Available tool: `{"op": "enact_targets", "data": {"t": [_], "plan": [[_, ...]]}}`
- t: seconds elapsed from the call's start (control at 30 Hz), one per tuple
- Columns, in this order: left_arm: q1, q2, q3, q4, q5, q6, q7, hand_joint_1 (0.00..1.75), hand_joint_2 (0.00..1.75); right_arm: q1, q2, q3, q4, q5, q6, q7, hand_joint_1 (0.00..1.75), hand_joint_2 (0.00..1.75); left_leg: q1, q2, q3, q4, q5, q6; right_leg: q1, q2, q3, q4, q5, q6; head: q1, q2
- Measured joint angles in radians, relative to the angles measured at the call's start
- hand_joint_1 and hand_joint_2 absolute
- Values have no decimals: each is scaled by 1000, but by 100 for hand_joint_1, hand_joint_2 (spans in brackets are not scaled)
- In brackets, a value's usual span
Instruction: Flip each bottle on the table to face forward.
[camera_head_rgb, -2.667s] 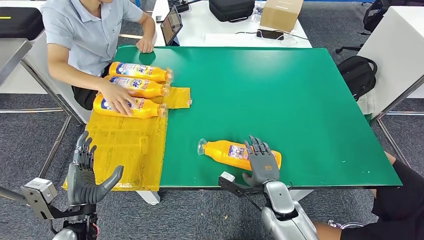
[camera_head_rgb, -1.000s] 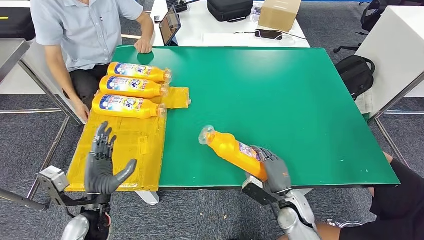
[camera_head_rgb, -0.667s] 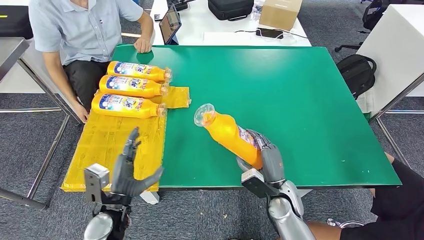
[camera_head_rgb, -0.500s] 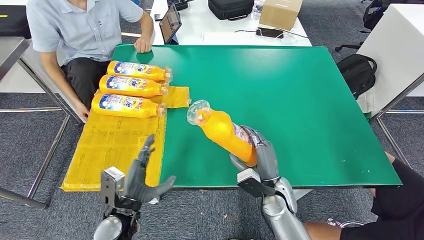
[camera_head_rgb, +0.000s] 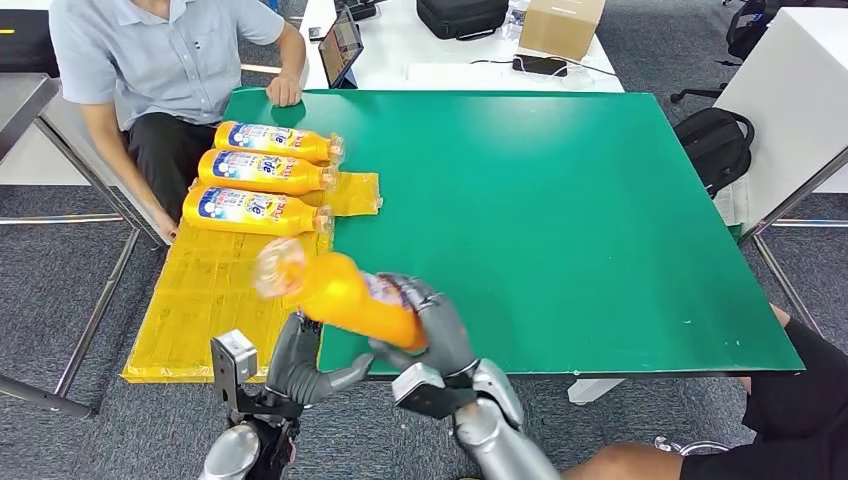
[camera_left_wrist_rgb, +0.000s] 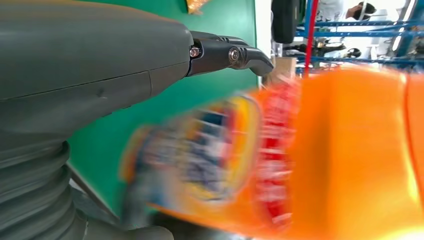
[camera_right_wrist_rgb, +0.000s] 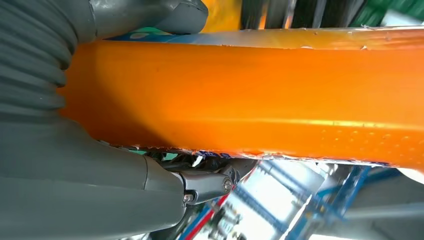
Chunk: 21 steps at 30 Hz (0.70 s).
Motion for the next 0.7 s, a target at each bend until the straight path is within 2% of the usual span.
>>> {"op": "enact_targets", "data": {"t": [0.2,0.43,0.5,0.57,0.63,0.7], "plan": [[-24,-17,-4,-13,68,1,24,0,175,-1,25,91,37,-23,-23,0,175,175,0,0,0,0,0,0,0,0,0,0,0,0,0,0],[-29,-17,-21,-22,152,-76,40,0,175,-17,31,124,60,-42,-19,0,175,175,0,0,0,0,0,0,0,0,-1,0,0,0,0,0],[-29,-13,-23,-28,171,-102,43,78,175,-22,33,125,67,-43,-18,-1,175,175,0,0,0,0,0,0,0,0,-1,0,0,0,0,0],[-29,-8,-24,-32,175,-116,45,165,175,-27,34,125,73,-43,-17,-1,175,175,0,0,0,0,0,0,0,0,-1,0,0,0,0,0],[-30,-3,-24,-33,176,-122,46,175,175,-32,35,125,79,-41,-15,-1,175,175,0,0,0,0,0,0,0,0,-1,0,0,0,0,0],[-32,2,-24,-33,177,-124,50,175,175,-36,35,125,85,-38,-11,-1,175,175,0,0,0,0,0,0,0,0,-1,0,0,0,0,0]]}}
